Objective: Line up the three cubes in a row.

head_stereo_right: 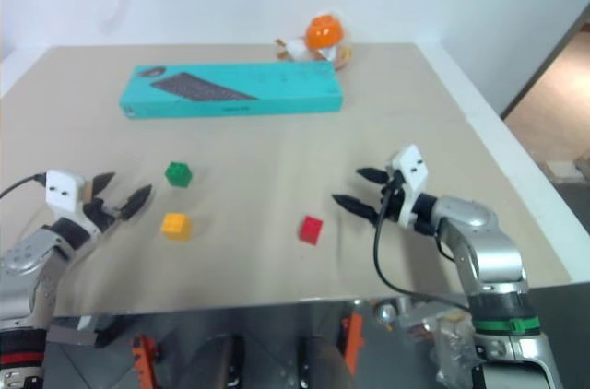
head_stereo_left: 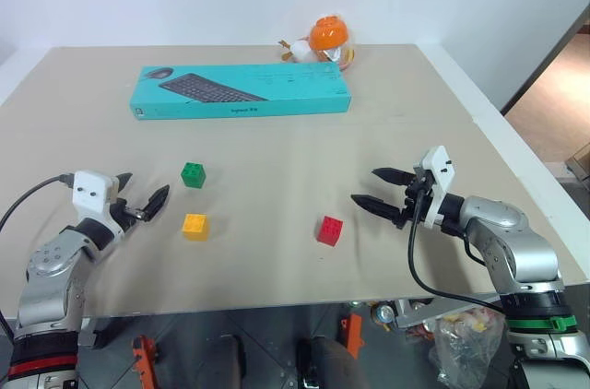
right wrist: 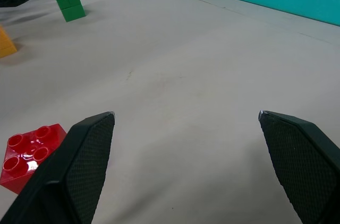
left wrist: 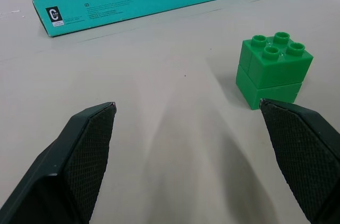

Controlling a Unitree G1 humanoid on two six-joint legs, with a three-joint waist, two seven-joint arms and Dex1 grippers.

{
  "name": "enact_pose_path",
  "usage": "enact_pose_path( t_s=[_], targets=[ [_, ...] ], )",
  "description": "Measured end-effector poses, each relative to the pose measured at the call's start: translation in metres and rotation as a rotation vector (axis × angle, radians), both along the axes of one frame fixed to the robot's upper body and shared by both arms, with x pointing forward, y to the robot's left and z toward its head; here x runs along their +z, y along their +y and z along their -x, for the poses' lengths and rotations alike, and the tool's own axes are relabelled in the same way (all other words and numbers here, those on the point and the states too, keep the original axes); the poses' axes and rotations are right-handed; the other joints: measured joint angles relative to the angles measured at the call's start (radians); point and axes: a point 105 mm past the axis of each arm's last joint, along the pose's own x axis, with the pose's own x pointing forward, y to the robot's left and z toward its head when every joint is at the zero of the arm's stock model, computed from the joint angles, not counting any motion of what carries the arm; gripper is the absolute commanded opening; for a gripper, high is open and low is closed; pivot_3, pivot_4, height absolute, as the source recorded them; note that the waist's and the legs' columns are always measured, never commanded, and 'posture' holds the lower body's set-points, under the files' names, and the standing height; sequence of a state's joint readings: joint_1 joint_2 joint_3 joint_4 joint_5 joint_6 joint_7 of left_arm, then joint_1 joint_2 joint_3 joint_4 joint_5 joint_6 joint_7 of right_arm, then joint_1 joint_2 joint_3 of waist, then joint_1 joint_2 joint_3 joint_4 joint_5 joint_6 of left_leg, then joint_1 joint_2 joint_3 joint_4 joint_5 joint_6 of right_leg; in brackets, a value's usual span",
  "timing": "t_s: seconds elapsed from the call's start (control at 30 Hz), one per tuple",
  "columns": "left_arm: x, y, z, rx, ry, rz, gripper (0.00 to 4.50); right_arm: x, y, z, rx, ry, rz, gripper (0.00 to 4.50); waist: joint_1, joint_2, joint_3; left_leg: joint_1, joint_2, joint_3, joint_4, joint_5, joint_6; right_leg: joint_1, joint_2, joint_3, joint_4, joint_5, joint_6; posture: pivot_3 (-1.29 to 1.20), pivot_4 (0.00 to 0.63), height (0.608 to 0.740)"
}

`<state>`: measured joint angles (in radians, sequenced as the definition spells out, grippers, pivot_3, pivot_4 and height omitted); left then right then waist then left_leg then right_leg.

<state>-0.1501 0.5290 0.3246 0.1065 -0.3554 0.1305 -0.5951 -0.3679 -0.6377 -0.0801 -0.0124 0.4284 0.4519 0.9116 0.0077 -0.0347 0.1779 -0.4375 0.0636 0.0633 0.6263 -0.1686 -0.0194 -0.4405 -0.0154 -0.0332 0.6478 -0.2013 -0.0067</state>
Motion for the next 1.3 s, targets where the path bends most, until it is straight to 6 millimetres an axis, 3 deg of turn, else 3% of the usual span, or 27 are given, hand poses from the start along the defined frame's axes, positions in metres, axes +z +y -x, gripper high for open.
enact_pose_path(
  t_s=[0.7,0.8,0.87,0.9,0.97,1.07,1.2,1.3],
  targets=[
    [0.009,-0.010,0.002,-0.173,0.035,0.026,4.46,-0.005,-0.001,0.005,-0.015,-0.004,0.009,4.50,0.000,0.000,0.000,0.000,0.000,0.000,0.002,0.000,0.000,0.000,0.001,0.000,0.000,0.001,0.000,0.00,0.150,0.740],
    [0.034,-0.032,0.011,-0.359,0.003,-0.002,4.46,0.003,0.006,0.009,0.011,-0.033,0.015,4.50,0.000,-0.001,0.001,-0.001,0.001,0.000,0.003,0.000,0.000,0.000,0.001,0.000,0.001,0.001,-0.001,0.00,0.150,0.740],
    [0.059,-0.061,0.025,-0.568,-0.033,-0.087,4.46,0.016,0.014,0.014,0.047,-0.058,0.010,4.50,0.000,-0.001,0.001,0.000,0.001,0.000,0.002,0.000,0.000,0.000,0.001,0.001,0.001,0.001,-0.001,0.00,0.150,0.740],
    [0.063,-0.069,0.029,-0.622,-0.034,-0.109,4.46,0.020,0.017,0.015,0.061,-0.065,0.008,4.50,0.000,-0.001,0.001,0.000,0.001,0.001,0.002,0.000,0.000,0.000,0.001,0.001,0.001,0.001,-0.002,0.00,0.150,0.740],
    [0.062,-0.087,0.040,-0.753,-0.005,-0.134,4.46,0.031,0.028,0.022,0.104,-0.085,0.001,4.50,-0.001,0.000,0.000,0.001,0.001,0.002,0.002,0.000,0.000,0.000,0.001,0.002,0.001,0.000,-0.003,0.00,0.150,0.740],
    [0.050,-0.100,0.047,-0.847,0.055,-0.125,4.46,0.034,0.041,0.030,0.150,-0.083,0.005,4.50,-0.001,0.000,0.000,0.001,0.002,0.001,0.002,0.000,0.000,0.000,0.002,0.002,0.001,-0.001,-0.004,0.00,0.150,0.740],
    [0.040,-0.116,0.057,-0.967,0.109,-0.139,4.46,0.019,0.062,0.041,0.221,-0.025,0.007,4.50,0.000,0.000,0.000,0.000,0.002,0.000,0.003,0.000,0.000,0.000,0.003,0.002,0.001,-0.001,-0.006,0.00,0.150,0.740],
    [0.035,-0.122,0.060,-1.006,0.131,-0.146,4.46,0.005,0.065,0.045,0.230,0.016,0.026,4.50,0.000,0.000,0.000,0.000,0.002,0.001,0.003,0.000,0.000,0.000,0.003,0.002,0.001,-0.001,-0.005,0.00,0.150,0.740]
  ],
)
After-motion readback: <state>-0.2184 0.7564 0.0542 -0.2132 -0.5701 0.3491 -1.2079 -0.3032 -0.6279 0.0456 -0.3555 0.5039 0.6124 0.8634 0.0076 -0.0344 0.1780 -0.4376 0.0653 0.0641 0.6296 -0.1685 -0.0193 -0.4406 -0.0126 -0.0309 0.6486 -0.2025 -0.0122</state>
